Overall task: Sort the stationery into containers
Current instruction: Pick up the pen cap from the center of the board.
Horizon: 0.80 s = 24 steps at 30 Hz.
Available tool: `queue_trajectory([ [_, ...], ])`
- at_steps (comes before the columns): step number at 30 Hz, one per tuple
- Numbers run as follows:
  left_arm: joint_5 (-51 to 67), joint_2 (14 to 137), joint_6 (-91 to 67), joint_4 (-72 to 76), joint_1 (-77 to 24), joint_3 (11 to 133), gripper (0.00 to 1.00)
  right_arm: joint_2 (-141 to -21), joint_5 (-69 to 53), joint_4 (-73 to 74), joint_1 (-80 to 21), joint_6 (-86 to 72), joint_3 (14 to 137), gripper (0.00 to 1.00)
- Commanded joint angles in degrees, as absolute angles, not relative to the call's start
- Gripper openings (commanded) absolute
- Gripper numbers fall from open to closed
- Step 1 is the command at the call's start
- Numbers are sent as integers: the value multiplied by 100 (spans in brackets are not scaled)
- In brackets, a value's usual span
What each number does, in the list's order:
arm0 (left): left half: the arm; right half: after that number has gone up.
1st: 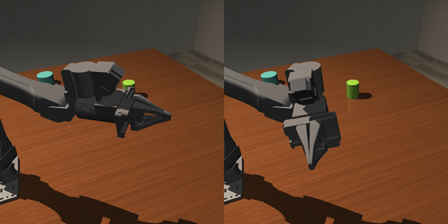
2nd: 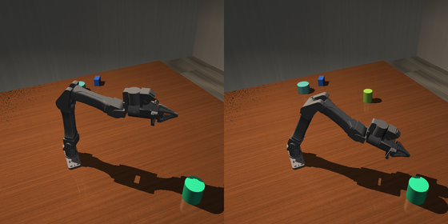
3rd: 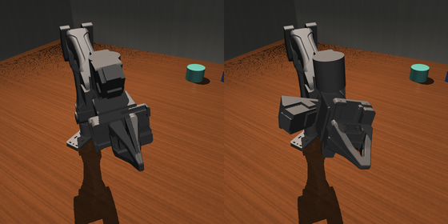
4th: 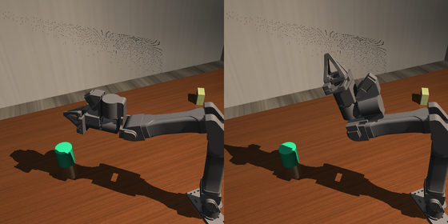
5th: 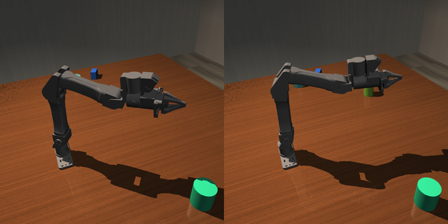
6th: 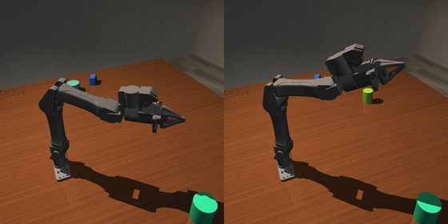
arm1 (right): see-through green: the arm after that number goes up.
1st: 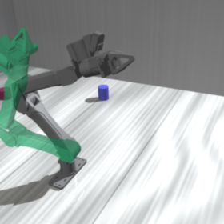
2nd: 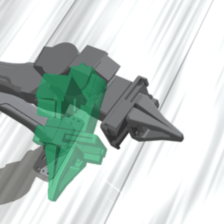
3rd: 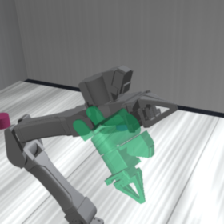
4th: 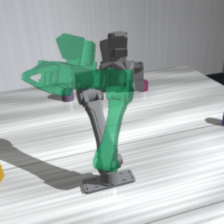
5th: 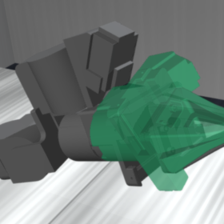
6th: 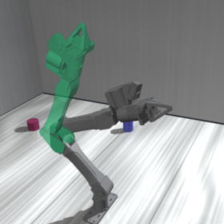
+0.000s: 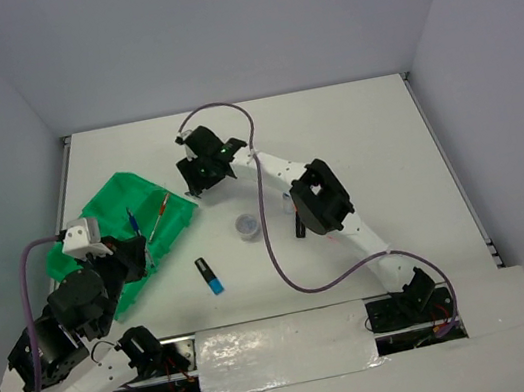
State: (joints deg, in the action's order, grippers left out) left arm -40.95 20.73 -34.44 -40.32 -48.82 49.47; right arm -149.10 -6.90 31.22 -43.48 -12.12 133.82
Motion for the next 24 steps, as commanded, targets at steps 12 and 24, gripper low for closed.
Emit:
queue_trajectory([
  [12,-4113,2215,-3331,-3867,-4860,4975,0,-15091,-493,3252,-4614,-985,13843,59],
  [24,-4043,2074,-3322,-3823,-4860,4966,0,-15257,-53,3717,-4641,-853,14141,48],
])
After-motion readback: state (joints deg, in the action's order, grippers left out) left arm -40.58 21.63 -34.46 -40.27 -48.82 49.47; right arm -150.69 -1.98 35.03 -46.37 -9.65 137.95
